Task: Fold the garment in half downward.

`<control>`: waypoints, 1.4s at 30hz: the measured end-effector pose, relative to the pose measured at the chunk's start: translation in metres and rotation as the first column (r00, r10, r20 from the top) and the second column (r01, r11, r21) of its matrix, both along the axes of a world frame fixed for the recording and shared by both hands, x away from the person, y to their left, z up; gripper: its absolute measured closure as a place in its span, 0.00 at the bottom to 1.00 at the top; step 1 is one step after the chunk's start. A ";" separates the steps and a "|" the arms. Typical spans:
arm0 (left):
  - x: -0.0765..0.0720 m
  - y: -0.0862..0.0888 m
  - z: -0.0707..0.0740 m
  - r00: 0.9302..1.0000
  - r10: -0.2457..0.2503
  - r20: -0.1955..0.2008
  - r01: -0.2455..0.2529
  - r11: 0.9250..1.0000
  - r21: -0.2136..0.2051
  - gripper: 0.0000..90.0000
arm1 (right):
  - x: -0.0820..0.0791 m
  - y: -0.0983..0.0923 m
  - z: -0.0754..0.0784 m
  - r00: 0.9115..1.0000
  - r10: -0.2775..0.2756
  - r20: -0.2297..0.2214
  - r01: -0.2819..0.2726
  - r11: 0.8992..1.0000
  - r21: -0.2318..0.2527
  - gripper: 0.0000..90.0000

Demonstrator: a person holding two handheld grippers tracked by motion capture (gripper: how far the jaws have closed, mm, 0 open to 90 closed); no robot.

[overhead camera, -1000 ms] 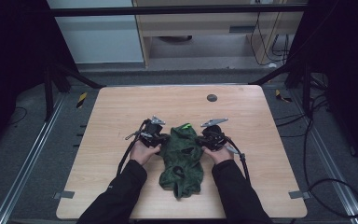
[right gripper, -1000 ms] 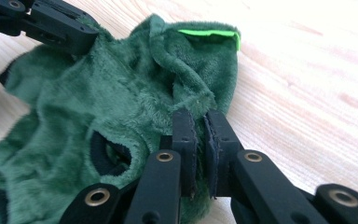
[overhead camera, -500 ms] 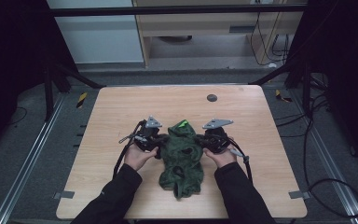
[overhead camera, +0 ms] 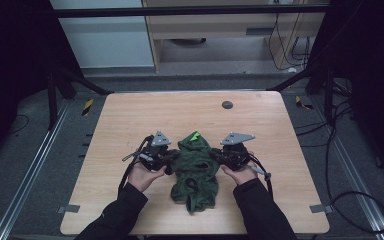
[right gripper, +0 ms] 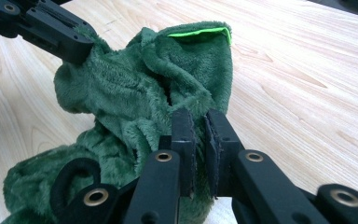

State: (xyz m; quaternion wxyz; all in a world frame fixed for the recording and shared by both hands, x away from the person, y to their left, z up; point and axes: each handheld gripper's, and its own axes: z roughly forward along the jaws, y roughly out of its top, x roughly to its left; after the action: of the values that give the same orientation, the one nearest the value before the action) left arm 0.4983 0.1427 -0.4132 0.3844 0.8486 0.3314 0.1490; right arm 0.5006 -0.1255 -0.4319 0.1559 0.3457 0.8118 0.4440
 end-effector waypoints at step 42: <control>-0.069 0.010 -0.028 0.998 -0.052 -0.046 0.053 0.999 0.010 0.92 | -0.055 -0.006 -0.016 0.995 0.099 -0.020 -0.099 0.995 0.016 0.91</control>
State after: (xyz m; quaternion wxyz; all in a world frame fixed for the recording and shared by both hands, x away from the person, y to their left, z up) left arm 0.4298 0.1522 -0.4414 0.3756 0.8625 0.3167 0.1214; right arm 0.4456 -0.1318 -0.4477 0.1227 0.3109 0.8263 0.4534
